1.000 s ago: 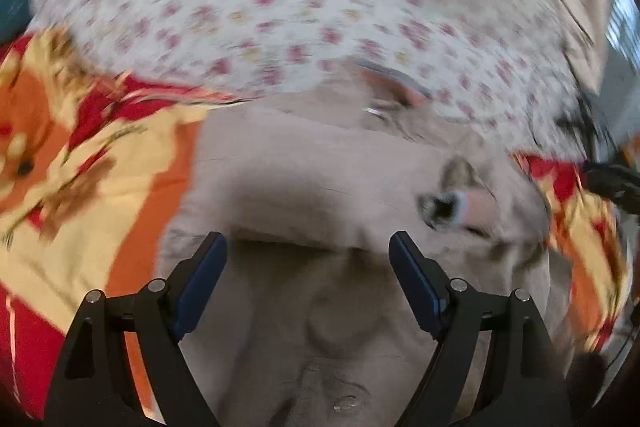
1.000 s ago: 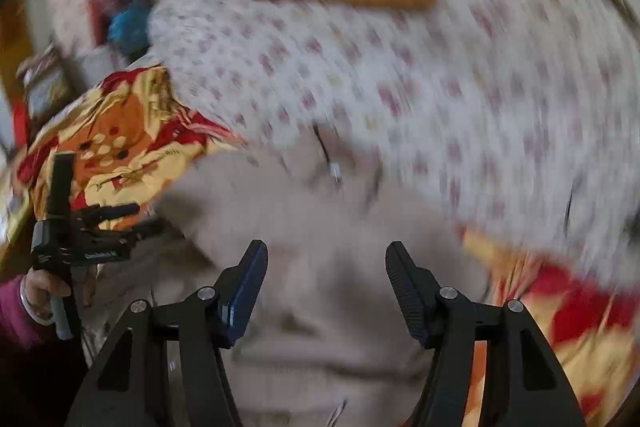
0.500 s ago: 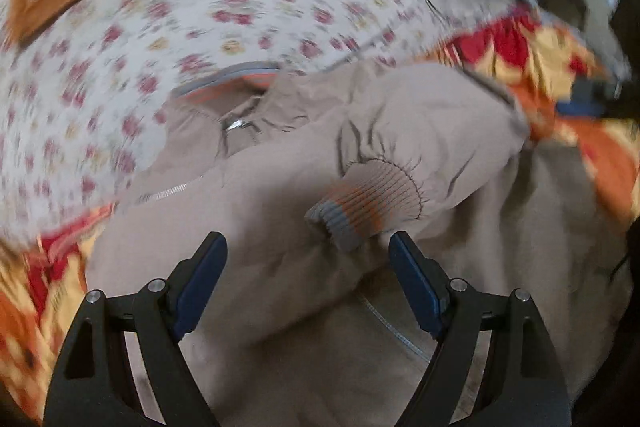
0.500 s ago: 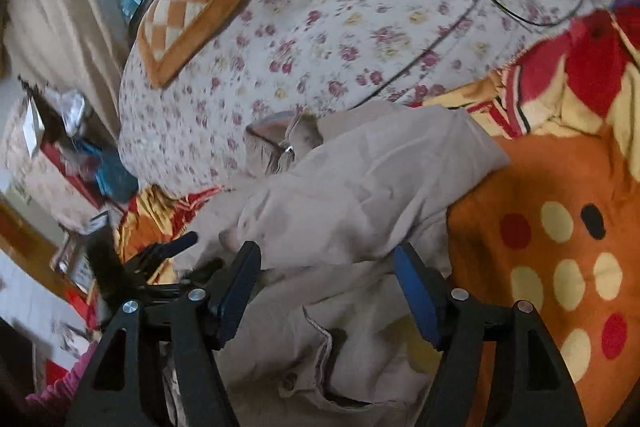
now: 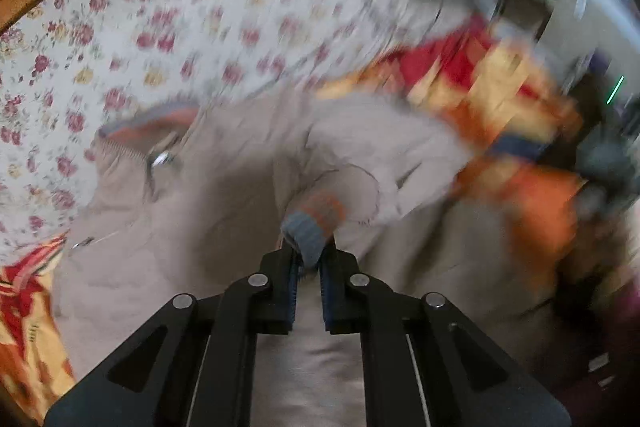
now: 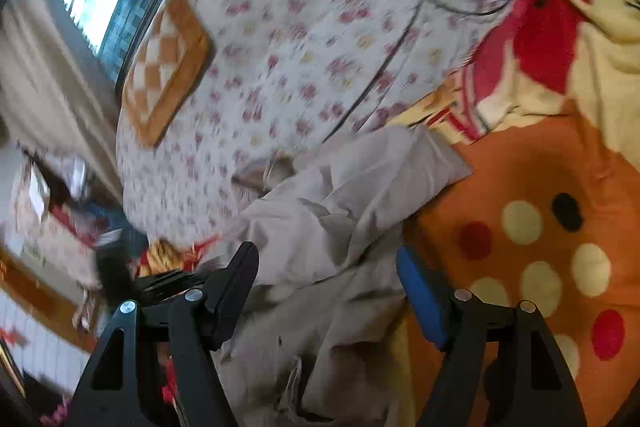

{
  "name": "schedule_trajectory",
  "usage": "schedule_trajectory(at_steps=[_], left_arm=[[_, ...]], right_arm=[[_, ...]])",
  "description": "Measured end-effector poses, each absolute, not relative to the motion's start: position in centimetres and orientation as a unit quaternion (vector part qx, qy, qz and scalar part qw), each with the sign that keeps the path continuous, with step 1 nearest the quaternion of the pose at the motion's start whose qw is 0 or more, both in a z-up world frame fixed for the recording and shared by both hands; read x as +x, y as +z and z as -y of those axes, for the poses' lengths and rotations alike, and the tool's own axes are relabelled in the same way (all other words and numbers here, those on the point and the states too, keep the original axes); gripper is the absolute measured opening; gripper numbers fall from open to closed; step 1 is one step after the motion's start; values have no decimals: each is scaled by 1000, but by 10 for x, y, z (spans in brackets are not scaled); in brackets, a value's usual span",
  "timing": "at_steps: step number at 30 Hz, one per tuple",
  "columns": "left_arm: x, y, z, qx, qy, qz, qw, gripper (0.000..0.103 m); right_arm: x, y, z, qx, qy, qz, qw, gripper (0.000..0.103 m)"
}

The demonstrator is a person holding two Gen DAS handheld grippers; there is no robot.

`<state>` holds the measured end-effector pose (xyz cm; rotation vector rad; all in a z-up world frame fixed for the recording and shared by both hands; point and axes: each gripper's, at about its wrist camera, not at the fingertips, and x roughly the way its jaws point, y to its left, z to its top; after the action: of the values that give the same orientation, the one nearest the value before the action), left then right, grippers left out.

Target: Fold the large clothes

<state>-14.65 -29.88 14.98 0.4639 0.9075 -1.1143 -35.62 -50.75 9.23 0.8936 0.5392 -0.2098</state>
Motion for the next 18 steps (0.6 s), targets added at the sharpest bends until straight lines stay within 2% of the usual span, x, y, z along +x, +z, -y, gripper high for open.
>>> schedule_trajectory(at_steps=[3,11,14,18], left_arm=[[-142,212,302,117,-536,-443,709,7],[-137,318,308,-4,-557,-456,694,7],[-111,334,283,-78,-536,-470,697,7],[-71,321,248,-155,-489,-497,700,7]], right_arm=[[-360,92,513,422,-125,-260,860,75],[-367,95,519,410,-161,-255,861,75],[-365,95,516,401,-160,-263,863,75],[-354,100,505,364,-156,-282,874,75]])
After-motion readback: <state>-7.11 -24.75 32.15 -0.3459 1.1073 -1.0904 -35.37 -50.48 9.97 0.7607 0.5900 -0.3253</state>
